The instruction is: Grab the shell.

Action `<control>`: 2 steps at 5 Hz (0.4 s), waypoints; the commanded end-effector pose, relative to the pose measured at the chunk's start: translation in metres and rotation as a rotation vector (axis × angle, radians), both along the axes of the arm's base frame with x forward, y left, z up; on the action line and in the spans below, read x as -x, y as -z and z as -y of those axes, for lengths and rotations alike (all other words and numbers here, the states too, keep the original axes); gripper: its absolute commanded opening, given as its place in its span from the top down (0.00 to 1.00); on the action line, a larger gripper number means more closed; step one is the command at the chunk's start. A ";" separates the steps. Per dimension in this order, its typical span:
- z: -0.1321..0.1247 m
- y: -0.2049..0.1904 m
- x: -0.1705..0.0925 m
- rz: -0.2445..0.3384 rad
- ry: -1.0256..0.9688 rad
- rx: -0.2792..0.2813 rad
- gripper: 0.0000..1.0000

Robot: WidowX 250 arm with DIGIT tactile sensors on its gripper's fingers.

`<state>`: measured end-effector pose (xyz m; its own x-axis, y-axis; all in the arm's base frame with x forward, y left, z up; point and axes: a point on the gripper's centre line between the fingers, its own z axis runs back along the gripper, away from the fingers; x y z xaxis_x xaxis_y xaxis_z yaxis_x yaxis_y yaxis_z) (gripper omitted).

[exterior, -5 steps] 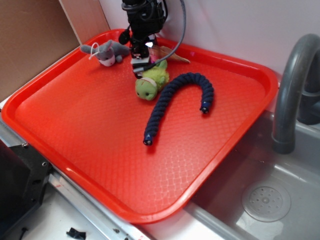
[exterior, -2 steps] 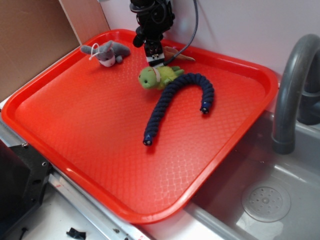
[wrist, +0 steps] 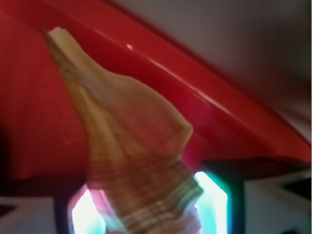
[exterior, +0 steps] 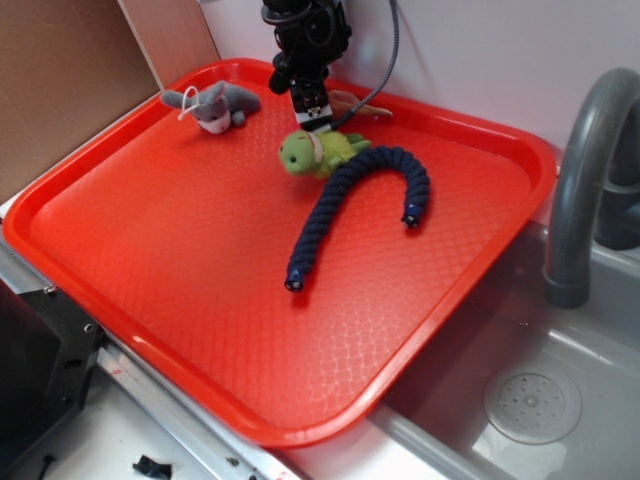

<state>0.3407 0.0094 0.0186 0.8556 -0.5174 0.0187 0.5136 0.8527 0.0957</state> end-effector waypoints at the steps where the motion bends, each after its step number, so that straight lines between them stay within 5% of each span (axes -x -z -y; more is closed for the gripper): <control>1: 0.019 -0.109 0.036 0.032 -0.328 0.018 1.00; 2: 0.012 -0.156 0.068 0.017 -0.466 0.084 1.00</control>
<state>0.2611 0.0049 0.1589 0.9961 -0.0878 0.0014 0.0878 0.9960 0.0183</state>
